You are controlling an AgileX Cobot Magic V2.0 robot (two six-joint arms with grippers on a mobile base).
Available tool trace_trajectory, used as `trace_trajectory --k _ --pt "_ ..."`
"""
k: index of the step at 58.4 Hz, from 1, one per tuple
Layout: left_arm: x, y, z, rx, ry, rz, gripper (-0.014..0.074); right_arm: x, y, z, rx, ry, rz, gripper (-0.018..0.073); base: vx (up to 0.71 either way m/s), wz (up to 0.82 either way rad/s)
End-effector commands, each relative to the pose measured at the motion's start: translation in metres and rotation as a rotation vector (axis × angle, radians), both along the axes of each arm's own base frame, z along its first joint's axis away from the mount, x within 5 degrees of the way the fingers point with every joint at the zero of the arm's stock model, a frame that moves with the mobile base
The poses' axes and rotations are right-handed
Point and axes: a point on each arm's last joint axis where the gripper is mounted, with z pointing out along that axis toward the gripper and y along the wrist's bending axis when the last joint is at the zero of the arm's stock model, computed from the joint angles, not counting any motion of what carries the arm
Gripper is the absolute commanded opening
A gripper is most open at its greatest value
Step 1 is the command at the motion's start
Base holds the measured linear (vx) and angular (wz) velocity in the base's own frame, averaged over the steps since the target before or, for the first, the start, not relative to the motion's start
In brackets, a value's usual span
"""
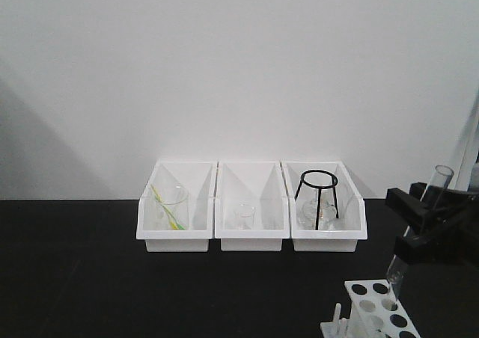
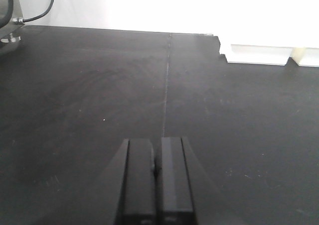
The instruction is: Flip and reinsert test tube from rack
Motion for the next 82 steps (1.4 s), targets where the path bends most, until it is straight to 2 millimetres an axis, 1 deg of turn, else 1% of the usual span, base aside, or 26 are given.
trace_trajectory --k 1,8,22,35,40,45,51,56,60,63,76,82 --pt "0.001 -0.001 0.008 0.004 -0.097 -0.012 -0.0006 -0.002 0.003 0.028 -0.033 -0.075 0.047 -0.0012 0.0 0.0" --pt "0.001 -0.001 0.008 0.004 -0.097 -0.012 -0.0006 -0.001 0.002 0.034 -0.215 -0.099 0.049 -0.0012 0.0 0.0" --pt "0.001 -0.001 0.008 0.004 -0.097 -0.012 -0.0006 -0.001 0.001 0.04 -0.73 -0.183 0.125 -0.0012 0.0 0.0" --pt "0.001 -0.001 0.008 0.004 -0.097 -0.012 -0.0006 0.001 -0.001 0.041 -0.994 -0.289 0.147 -0.0009 0.0 0.0" --pt "0.001 -0.001 0.008 0.004 -0.097 -0.012 -0.0006 0.002 -0.001 0.04 -1.165 -0.362 0.177 -0.0009 0.0 0.0" --pt "0.001 -0.001 0.008 0.004 -0.097 -0.012 -0.0006 0.002 0.0 0.04 -1.382 -0.463 0.217 -0.0009 0.0 0.0" --pt "0.001 -0.001 0.008 0.004 -0.097 -0.012 -0.0006 0.002 0.001 0.039 -1.528 -0.535 0.249 -0.0009 0.0 0.0" --pt "0.001 -0.001 0.008 0.004 -0.097 -0.012 -0.0006 0.002 0.0 0.039 -1.548 -0.542 0.248 -0.0009 0.0 0.0" --pt "0.001 -0.001 0.008 0.004 -0.097 -0.012 -0.0006 0.002 0.0 0.039 -1.511 -0.527 0.241 -0.0009 0.0 0.0" --pt "0.001 -0.001 0.008 0.004 -0.097 -0.012 -0.0006 0.002 0.0 0.039 -1.457 -0.504 0.232 -0.0009 0.0 0.0" --pt "0.001 -0.001 0.008 0.004 -0.097 -0.012 -0.0006 0.002 0.0 0.04 -1.129 -0.355 0.183 -0.0009 0.0 0.0" --pt "0.001 -0.001 0.008 0.004 -0.097 -0.012 -0.0006 -0.001 0.0 0.043 -0.976 -0.298 0.153 -0.0009 0.0 0.0"
